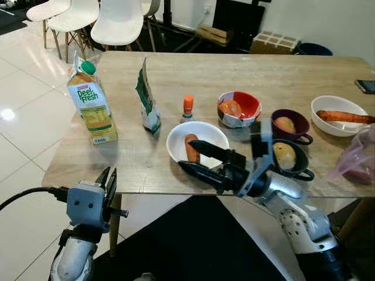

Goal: Restocking fridge

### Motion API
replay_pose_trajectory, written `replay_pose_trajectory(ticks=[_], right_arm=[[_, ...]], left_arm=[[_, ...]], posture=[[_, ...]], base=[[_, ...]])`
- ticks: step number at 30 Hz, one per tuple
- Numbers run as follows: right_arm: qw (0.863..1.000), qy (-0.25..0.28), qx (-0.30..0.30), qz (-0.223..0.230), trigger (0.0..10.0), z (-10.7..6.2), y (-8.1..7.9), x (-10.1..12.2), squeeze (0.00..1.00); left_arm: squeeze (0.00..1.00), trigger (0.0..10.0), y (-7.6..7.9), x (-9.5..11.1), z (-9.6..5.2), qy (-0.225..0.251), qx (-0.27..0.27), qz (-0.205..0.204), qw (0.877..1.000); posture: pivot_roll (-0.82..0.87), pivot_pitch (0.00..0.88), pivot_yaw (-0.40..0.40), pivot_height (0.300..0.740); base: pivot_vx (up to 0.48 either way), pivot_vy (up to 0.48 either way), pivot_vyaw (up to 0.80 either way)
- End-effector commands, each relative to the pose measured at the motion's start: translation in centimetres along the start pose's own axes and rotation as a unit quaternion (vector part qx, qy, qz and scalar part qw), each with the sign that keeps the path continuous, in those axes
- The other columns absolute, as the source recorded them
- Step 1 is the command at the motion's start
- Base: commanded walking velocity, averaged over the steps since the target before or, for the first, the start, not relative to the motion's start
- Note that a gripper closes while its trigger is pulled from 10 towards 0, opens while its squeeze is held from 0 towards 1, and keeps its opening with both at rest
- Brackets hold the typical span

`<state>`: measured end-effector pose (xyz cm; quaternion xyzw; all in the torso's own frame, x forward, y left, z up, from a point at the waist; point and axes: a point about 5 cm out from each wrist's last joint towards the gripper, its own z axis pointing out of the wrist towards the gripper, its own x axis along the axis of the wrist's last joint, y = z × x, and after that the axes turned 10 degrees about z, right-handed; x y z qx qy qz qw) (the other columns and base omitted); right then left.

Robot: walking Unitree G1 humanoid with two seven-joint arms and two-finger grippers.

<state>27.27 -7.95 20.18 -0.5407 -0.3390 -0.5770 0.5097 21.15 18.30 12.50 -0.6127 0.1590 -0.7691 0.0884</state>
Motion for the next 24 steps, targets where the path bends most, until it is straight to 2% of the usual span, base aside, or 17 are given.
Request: replay_pose_trajectory(ticks=[1,2,8,11,12,14,20,24], right_arm=[[0.999,-0.04,-0.003,-0.007,10.0,0.8,0.2,-1.2,0.0],[0.998,-0.062,-0.015,-0.024,10.0,1.4,0.8,-1.8,0.0],[0.991,-0.104,-0.058,-0.061,10.0,2.4,2.4,-2.8,0.0],[0.969,-0.178,-0.126,-0.116,10.0,2.4,4.3,-4.4,0.0],[0.969,-0.178,-0.126,-0.116,10.0,2.4,4.3,-4.4,0.0],[0.955,-0.212,-0.146,-0.148,10.0,2.2,4.9,-5.2,0.0],[0.945,-0.234,-0.152,-0.172,10.0,2.1,5.3,-5.5,0.0],[0.943,-0.234,-0.159,-0.177,10.0,1.8,5.7,-5.3,0.0]], left_arm=[[0.0,10.0,-0.4,-0.6,-0.1,-0.018,0.001,0.007,1.0],[0.0,10.0,-0.8,-0.6,0.3,-0.015,0.01,0.011,1.0],[0.0,10.0,-1.8,-0.3,1.3,-0.008,0.029,0.019,0.999],[0.0,10.0,-1.9,-0.2,1.5,-0.01,0.031,0.022,0.999],[0.0,10.0,-1.9,-0.2,1.5,-0.01,0.031,0.022,0.999],[0.0,10.0,-1.6,-0.2,1.5,-0.011,0.031,0.02,0.999],[0.0,10.0,-1.0,-0.1,1.3,-0.012,0.024,0.016,0.999],[0.0,10.0,-0.9,-0.2,1.3,-0.013,0.022,0.016,1.0]], posture=[[-0.07,0.12,-0.022,0.74],[-0.07,0.124,-0.029,0.74],[-0.07,0.127,-0.034,0.74],[-0.07,0.129,-0.038,0.74],[-0.07,0.129,-0.038,0.74],[-0.07,0.131,-0.038,0.74],[-0.06,0.134,-0.039,0.74],[-0.06,0.135,-0.039,0.74]], base=[[0.0,0.0,0.0],[0.0,0.0,0.0],[0.0,0.0,0.0],[0.0,0.0,0.0],[0.0,0.0,0.0],[0.0,0.0,0.0],[0.0,0.0,0.0],[0.0,0.0,0.0]])
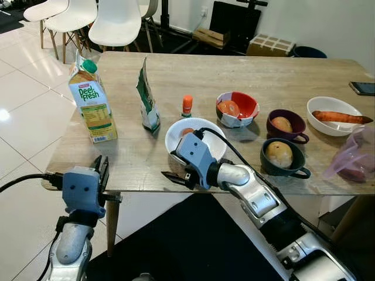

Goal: Restocking fridge

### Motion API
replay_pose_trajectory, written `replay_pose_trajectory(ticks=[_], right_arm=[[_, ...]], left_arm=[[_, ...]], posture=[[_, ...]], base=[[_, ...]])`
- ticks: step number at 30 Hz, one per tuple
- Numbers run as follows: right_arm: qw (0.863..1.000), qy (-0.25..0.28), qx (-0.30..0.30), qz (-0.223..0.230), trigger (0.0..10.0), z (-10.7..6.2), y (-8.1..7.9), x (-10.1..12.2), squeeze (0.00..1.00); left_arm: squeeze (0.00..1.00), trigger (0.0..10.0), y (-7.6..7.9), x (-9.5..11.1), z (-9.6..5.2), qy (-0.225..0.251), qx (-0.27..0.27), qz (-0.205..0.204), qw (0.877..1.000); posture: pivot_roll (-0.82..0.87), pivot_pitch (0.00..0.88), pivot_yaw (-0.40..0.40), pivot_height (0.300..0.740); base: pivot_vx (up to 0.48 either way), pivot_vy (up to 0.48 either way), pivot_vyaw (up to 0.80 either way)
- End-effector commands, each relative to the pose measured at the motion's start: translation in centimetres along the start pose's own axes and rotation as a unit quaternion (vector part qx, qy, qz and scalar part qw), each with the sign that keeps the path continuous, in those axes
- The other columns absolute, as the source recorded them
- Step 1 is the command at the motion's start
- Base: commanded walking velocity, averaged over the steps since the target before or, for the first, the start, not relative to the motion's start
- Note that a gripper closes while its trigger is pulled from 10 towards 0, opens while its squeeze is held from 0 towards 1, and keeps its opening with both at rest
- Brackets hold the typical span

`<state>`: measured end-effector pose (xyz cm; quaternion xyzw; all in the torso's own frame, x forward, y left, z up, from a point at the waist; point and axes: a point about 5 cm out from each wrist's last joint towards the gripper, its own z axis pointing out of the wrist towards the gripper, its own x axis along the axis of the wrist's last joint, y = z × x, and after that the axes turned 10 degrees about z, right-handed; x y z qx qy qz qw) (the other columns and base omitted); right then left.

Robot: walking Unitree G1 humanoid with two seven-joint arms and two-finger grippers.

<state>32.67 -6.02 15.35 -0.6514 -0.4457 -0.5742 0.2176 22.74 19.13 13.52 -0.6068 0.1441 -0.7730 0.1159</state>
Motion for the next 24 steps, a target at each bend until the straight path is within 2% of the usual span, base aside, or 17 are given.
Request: replay_pose_trajectory(ticks=[1,7,9,11,14,16,18,24], right_arm=[[1.0,-0.017,-0.007,0.007,10.0,-0.3,0.3,-0.9,0.0],[1.0,-0.012,-0.02,-0.007,10.0,-0.5,1.3,-0.8,0.0],[0.998,-0.01,-0.038,-0.042,10.0,-1.4,2.9,-0.3,0.0],[0.998,-0.01,-0.038,-0.042,10.0,-1.4,2.9,-0.3,0.0],[0.995,-0.02,-0.056,-0.079,10.0,-3.1,5.1,0.2,0.0],[0.995,-0.02,-0.056,-0.079,10.0,-3.1,5.1,0.2,0.0],[0.993,-0.027,-0.075,-0.091,10.0,-4.0,6.2,0.3,0.0],[0.991,-0.022,-0.089,-0.095,10.0,-4.7,7.1,0.2,0.0]], left_arm=[[0.0,10.0,0.3,-0.4,-0.3,-0.014,-0.008,0.003,1.0],[0.0,10.0,0.2,-0.4,-0.2,-0.014,-0.008,0.004,1.0],[0.0,10.0,0.1,-0.3,-0.1,-0.013,-0.009,0.006,1.0],[0.0,10.0,0.1,-0.3,-0.1,-0.013,-0.009,0.006,1.0],[0.0,10.0,0.2,-0.4,0.0,-0.012,-0.012,0.006,1.0],[0.0,10.0,0.2,-0.4,0.0,-0.012,-0.012,0.006,1.0],[0.0,10.0,0.3,-0.4,0.0,-0.013,-0.014,0.006,1.0],[0.0,10.0,0.6,-0.3,0.0,-0.011,-0.019,0.005,1.0]], posture=[[-0.06,0.135,-0.038,0.74],[-0.06,0.134,-0.036,0.74],[-0.06,0.131,-0.032,0.74],[-0.06,0.131,-0.032,0.74],[-0.07,0.13,-0.032,0.74],[-0.07,0.13,-0.032,0.74],[-0.07,0.129,-0.033,0.74],[-0.07,0.132,-0.03,0.74]], base=[[0.0,0.0,0.0],[0.0,0.0,0.0],[0.0,0.0,0.0],[0.0,0.0,0.0],[0.0,0.0,0.0],[0.0,0.0,0.0],[0.0,0.0,0.0],[0.0,0.0,0.0]])
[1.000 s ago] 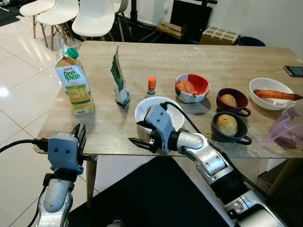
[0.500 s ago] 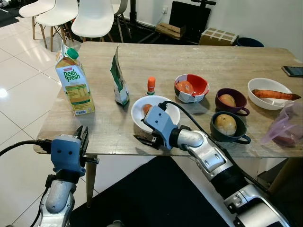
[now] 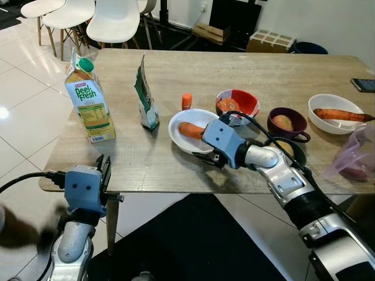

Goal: Restocking fridge

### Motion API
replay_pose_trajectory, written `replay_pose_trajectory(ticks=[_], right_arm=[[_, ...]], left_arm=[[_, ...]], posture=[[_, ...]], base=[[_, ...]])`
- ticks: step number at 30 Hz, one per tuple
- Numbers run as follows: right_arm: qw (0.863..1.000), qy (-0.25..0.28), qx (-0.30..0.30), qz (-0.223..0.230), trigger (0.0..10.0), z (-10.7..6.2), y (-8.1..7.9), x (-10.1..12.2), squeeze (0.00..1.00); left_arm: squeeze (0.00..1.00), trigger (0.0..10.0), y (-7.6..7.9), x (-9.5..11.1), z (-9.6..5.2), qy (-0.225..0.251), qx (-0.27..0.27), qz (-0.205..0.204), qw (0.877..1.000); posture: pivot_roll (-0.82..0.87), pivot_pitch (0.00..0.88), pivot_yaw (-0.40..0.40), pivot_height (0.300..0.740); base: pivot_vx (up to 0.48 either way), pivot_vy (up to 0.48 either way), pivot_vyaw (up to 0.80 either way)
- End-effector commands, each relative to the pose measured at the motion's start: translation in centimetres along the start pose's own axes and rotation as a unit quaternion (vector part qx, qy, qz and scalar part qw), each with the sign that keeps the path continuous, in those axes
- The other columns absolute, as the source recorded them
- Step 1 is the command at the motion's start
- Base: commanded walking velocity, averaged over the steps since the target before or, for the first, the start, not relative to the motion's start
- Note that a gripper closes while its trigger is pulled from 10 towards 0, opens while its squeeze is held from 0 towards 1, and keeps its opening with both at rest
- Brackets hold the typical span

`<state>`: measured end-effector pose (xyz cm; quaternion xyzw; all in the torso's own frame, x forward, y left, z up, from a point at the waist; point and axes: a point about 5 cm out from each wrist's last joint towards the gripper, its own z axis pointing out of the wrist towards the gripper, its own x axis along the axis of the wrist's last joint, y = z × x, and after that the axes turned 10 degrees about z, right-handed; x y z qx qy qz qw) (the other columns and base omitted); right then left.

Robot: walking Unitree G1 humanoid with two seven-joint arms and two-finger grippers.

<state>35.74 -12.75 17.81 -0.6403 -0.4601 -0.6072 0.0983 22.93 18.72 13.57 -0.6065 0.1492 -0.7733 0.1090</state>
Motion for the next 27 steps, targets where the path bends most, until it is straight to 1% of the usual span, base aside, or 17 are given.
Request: replay_pose_trajectory(ticks=[1,5,7,8,9,10,11,13,14,15,17,19,22,23,24,26,27], right_arm=[[1.0,0.006,-0.008,-0.004,10.0,-0.3,0.6,0.1,0.0],[0.999,0.037,0.006,0.002,10.0,-0.5,0.3,0.5,0.0],[0.997,0.07,0.044,0.014,10.0,-0.4,-0.8,0.8,0.0],[0.997,0.07,0.044,0.014,10.0,-0.4,-0.8,0.8,0.0],[0.995,0.075,0.062,0.016,10.0,-0.3,-1.3,0.8,0.0],[0.995,0.075,0.062,0.016,10.0,-0.3,-1.3,0.8,0.0],[0.994,0.071,0.079,0.014,10.0,0.0,-2.0,0.7,0.0],[0.994,0.071,0.079,0.014,10.0,0.0,-2.0,0.7,0.0],[0.994,0.065,0.087,0.012,10.0,0.4,-2.6,0.6,0.0],[0.994,0.065,0.087,0.012,10.0,0.4,-2.6,0.6,0.0],[0.993,0.053,0.102,0.011,10.0,1.3,-3.5,0.3,0.0],[0.992,0.045,0.117,0.009,10.0,1.8,-3.9,0.3,0.0],[0.991,0.041,0.124,0.004,10.0,2.1,-3.8,0.4,0.0],[0.991,0.042,0.123,0.004,10.0,2.3,-3.7,0.6,0.0],[0.991,0.042,0.123,0.004,10.0,2.3,-3.7,0.6,0.0],[0.992,0.045,0.121,0.003,10.0,2.6,-3.5,1.0,0.0],[0.992,0.045,0.121,0.003,10.0,2.6,-3.5,1.0,0.0]], left_arm=[[0.0,10.0,0.2,-0.4,-0.3,-0.014,-0.011,0.007,1.0],[0.0,10.0,0.4,-0.4,-0.3,-0.013,-0.016,0.007,1.0],[0.0,10.0,0.6,-0.3,-0.4,-0.013,-0.019,0.006,1.0],[0.0,10.0,0.6,-0.3,-0.4,-0.013,-0.019,0.006,1.0],[0.0,10.0,0.6,-0.3,-0.4,-0.014,-0.018,0.004,1.0],[0.0,10.0,0.6,-0.3,-0.4,-0.014,-0.018,0.004,1.0],[0.0,10.0,0.5,-0.3,-0.3,-0.013,-0.017,0.001,1.0],[0.0,10.0,0.5,-0.3,-0.3,-0.013,-0.017,0.001,1.0],[0.0,10.0,0.5,-0.3,-0.1,-0.013,-0.016,-0.002,1.0],[0.0,10.0,0.5,-0.3,-0.1,-0.013,-0.016,-0.002,1.0],[0.0,10.0,0.5,0.0,0.4,-0.012,-0.017,-0.01,1.0],[0.0,10.0,0.5,0.1,0.9,-0.017,-0.02,-0.024,0.999],[0.0,10.0,1.1,0.2,1.2,-0.027,-0.058,-0.046,0.997],[0.0,10.0,1.7,0.3,1.1,-0.03,-0.099,-0.059,0.993],[0.0,10.0,1.7,0.3,1.1,-0.03,-0.099,-0.059,0.993],[0.0,10.0,2.7,0.6,0.9,-0.034,-0.18,-0.076,0.98],[0.0,10.0,2.7,0.6,0.9,-0.034,-0.18,-0.076,0.98]], posture=[[-0.07,0.132,-0.03,0.74],[-0.06,0.134,-0.029,0.74],[-0.06,0.134,-0.027,0.74],[-0.06,0.134,-0.027,0.74],[-0.06,0.135,-0.026,0.74],[-0.06,0.135,-0.026,0.74],[-0.06,0.134,-0.023,0.74],[-0.06,0.134,-0.023,0.74],[-0.07,0.134,-0.022,0.74],[-0.07,0.134,-0.022,0.74],[-0.07,0.128,-0.023,0.74],[-0.07,0.126,-0.025,0.74],[-0.07,0.123,-0.029,0.74],[-0.07,0.122,-0.031,0.74],[-0.07,0.122,-0.031,0.74],[-0.07,0.122,-0.031,0.74],[-0.07,0.122,-0.031,0.74]], base=[[0.0,0.0,0.0],[0.0,0.0,0.0],[0.0,0.0,0.0],[0.0,0.0,0.0],[0.0,0.0,0.0],[0.0,0.0,0.0],[0.0,0.0,0.0],[0.0,0.0,0.0],[0.0,0.0,0.0],[0.0,0.0,0.0],[0.0,0.0,0.0],[0.0,0.0,0.0],[0.0,0.0,0.0],[0.0,0.0,0.0],[0.0,0.0,0.0],[0.0,0.0,0.0],[0.0,0.0,0.0]])
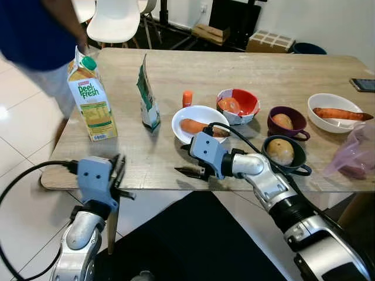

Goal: Restocking fridge

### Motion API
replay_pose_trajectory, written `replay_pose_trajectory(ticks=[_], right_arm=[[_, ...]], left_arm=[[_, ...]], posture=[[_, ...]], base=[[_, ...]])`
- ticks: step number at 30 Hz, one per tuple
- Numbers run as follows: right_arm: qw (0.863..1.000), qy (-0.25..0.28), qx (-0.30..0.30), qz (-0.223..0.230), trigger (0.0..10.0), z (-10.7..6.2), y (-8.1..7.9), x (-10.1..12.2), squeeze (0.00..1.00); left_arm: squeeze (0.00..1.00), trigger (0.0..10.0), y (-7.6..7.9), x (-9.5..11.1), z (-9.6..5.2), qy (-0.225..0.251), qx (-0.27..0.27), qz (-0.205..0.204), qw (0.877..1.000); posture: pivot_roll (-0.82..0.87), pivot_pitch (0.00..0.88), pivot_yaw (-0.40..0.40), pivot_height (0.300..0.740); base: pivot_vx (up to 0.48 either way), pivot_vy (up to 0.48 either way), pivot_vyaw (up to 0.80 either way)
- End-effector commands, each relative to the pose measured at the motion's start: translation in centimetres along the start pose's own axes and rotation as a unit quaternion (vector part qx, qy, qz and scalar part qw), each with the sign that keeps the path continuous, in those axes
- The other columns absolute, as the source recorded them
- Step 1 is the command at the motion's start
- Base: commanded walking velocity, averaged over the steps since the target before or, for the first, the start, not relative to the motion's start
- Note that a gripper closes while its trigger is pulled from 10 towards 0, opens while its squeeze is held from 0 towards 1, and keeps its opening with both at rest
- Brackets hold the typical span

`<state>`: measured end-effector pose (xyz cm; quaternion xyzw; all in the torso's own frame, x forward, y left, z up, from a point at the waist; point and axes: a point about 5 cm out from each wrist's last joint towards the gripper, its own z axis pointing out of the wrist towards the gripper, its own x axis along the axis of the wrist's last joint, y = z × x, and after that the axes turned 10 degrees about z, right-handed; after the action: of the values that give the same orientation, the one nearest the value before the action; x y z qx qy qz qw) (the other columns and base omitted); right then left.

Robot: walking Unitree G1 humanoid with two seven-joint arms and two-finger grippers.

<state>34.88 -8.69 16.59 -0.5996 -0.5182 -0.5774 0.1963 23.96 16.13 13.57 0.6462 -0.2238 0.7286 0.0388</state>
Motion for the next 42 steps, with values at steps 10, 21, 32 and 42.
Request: replay_pose_trajectory(ticks=[10,21,32,42], right_arm=[[0.999,0.025,-0.026,0.002,10.0,0.9,0.6,1.2,0.0],[0.997,0.036,-0.061,0.034,10.0,2.2,0.9,1.6,0.0],[0.996,0.01,-0.082,0.042,10.0,2.5,1.4,1.3,0.42],[0.991,-0.078,-0.093,0.061,10.0,2.4,2.0,-1.1,0.0]], left_arm=[[0.0,10.0,-0.2,0.9,-0.3,-0.02,-0.093,0.01,0.995],[0.0,10.0,-1.3,0.7,-0.4,-0.039,-0.084,0.061,0.994],[0.0,10.0,-0.8,1.1,-0.2,-0.035,-0.094,0.049,0.994],[0.0,10.0,-0.4,1.1,-0.1,-0.039,-0.105,0.048,0.993]], posture=[[-0.06,0.112,-0.04,0.74],[-0.06,0.094,-0.048,0.74],[-0.06,0.075,-0.054,0.74],[-0.06,0.066,-0.06,0.74]], base=[[0.0,0.0,0.0],[0.0,0.0,0.0],[0.0,0.0,0.0],[0.0,0.0,0.0]])
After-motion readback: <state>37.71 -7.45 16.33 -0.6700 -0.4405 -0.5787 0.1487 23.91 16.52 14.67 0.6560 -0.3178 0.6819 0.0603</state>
